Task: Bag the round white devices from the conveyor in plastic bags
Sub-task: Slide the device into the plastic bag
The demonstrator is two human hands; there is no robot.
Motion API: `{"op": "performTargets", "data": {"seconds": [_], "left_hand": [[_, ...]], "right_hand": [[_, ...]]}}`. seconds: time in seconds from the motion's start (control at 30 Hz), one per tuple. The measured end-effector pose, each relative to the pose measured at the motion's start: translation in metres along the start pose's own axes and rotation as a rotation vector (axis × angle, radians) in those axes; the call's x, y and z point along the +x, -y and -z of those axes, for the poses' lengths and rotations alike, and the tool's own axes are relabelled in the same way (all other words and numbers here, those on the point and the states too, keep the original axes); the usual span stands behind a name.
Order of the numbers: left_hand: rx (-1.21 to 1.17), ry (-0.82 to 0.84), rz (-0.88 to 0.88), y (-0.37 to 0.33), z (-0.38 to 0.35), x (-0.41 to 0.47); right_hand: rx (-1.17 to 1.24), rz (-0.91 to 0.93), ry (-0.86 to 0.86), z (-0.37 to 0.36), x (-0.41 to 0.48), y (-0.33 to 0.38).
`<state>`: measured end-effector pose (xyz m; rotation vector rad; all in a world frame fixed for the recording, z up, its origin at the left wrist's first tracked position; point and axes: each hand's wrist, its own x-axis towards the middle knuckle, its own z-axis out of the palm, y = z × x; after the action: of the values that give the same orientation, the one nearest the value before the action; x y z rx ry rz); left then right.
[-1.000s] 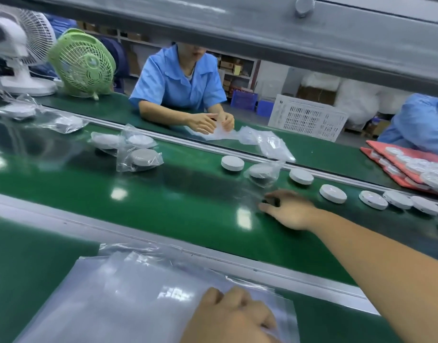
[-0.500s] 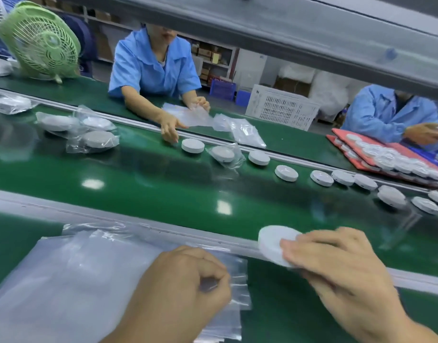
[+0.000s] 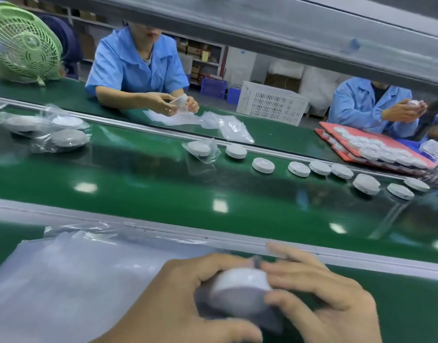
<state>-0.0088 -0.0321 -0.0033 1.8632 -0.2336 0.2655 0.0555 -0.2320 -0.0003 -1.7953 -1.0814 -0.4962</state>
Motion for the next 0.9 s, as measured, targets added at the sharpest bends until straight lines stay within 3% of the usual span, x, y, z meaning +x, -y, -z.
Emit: {"op": "performTargets", "data": {"seconds": [0.07, 0.17, 0.23, 0.3, 0.43, 0.53, 0.6, 0.7, 0.9], "left_hand": [[0.078, -0.183, -0.060, -0.002, -0.010, 0.000], [-0.053, -0.459, -0.054, -0.001, -0.016, 0.002], [-0.016, -0.531, -0.045, 0.000, -0.013, 0.006], [0.195, -0.557, -0.114, 0.006, -0.006, 0.009], [0.538, -0.462, -0.254, 0.021, 0.003, 0.014], [0.819, -0.176, -0.360, 0.033, 0.003, 0.015], [0.886, -0.022, -0.322, 0.037, 0.002, 0.015], [0.924, 0.089, -0.264, 0.039, 0.002, 0.014], [0.972, 0.102, -0.248, 0.040, 0.003, 0.015]], "right_hand": [[0.095, -0.135, 0.108, 0.000, 0.009, 0.002], [0.246, -0.387, 0.316, 0.000, 0.019, 0.002], [0.137, -0.381, 0.267, -0.010, 0.039, -0.002], [-0.036, -0.354, 0.143, -0.014, 0.066, -0.022], [-0.143, -0.458, -0.009, -0.020, 0.139, -0.086], [-0.319, -0.519, -0.056, -0.039, 0.189, -0.131], [-0.482, -0.630, 0.080, -0.058, 0.208, -0.157], [-0.554, -0.749, 0.472, -0.091, 0.211, -0.169], [-0.251, -0.543, 0.375, -0.110, 0.158, -0.108]]}}
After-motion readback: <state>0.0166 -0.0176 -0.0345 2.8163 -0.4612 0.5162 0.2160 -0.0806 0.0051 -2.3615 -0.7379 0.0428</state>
